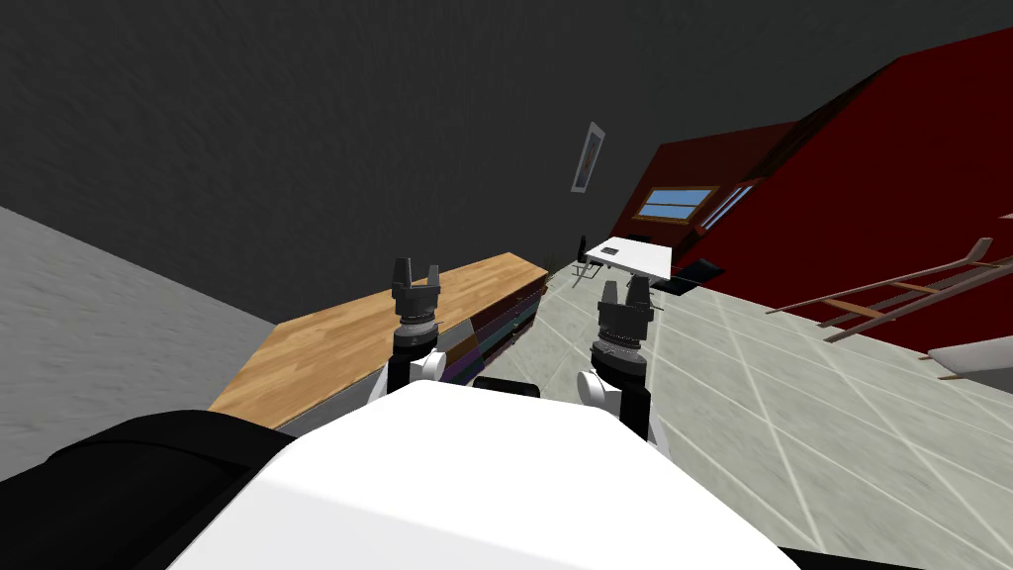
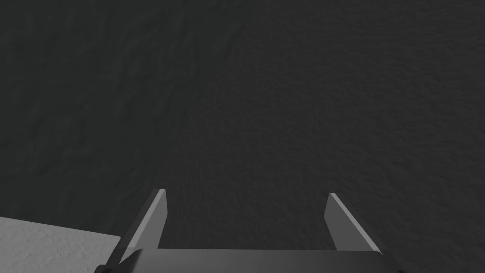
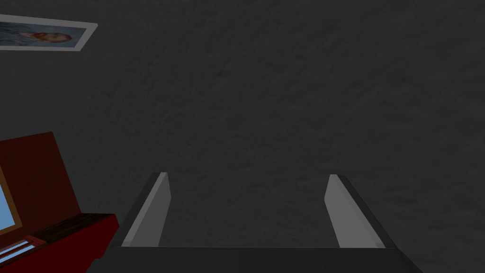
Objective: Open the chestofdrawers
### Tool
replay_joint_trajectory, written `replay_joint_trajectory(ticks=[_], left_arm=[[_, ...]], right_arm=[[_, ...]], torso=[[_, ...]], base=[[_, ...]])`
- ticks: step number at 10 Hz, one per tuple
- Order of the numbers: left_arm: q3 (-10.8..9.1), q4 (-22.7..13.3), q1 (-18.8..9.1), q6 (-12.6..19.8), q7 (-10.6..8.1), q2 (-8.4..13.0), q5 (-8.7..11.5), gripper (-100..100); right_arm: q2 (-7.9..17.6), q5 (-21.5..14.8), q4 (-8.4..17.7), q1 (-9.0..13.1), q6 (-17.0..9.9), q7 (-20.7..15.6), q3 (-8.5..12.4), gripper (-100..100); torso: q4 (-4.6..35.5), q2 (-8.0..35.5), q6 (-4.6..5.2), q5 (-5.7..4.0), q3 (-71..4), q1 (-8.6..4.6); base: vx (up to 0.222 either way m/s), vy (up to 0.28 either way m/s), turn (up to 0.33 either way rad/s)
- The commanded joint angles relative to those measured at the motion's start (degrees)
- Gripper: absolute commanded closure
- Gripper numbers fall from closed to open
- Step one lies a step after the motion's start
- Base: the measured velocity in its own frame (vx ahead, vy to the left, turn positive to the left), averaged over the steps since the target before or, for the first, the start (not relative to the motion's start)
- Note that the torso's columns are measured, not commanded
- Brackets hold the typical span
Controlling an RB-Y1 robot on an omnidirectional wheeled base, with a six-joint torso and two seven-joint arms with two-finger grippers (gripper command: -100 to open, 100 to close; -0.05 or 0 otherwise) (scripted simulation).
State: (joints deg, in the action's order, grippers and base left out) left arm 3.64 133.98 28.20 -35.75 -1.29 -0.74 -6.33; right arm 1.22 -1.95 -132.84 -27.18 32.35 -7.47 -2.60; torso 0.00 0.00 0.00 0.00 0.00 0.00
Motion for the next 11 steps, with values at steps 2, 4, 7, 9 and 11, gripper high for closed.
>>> replay_joint_trajectory(ticks=[2,4,7,9,11], left_arm=[[0.00,0.0,0.0,0.0,0.00,0.0,0.0,0],[0.00,0.0,0.0,0.0,0.00,0.0,0.0,0],[0.00,0.0,0.0,0.0,0.00,0.0,0.0,0],[0.00,0.0,0.0,0.0,0.00,0.0,0.0,0],[-0.41,-1.3,-0.2,0.1,-0.34,3.9,0.3,-100]], right_arm=[[0.0,0.0,0.0,0.0,0.0,0.0,0.0,0],[0.0,0.0,0.0,0.0,0.0,0.0,0.0,0],[0.0,0.0,0.0,0.0,0.0,0.0,0.0,0],[0.0,0.0,0.0,0.0,0.0,0.0,0.0,0],[0.0,0.0,0.0,0.0,0.0,0.0,0.0,0]], torso=[[6.0,6.0,0.00,0.00,-12.0,0.00],[14.2,14.2,0.00,0.00,-28.5,0.00],[26.9,26.9,0.00,0.00,-53.8,0.00],[35.4,35.4,0.00,0.00,-70.7,0.00],[41.5,41.5,0.00,-0.01,-83.2,-0.06]], base=[[0.000,0.000,0.000],[0.000,0.000,0.000],[0.000,0.000,0.000],[0.000,0.000,0.000],[0.031,-0.041,0.036]])
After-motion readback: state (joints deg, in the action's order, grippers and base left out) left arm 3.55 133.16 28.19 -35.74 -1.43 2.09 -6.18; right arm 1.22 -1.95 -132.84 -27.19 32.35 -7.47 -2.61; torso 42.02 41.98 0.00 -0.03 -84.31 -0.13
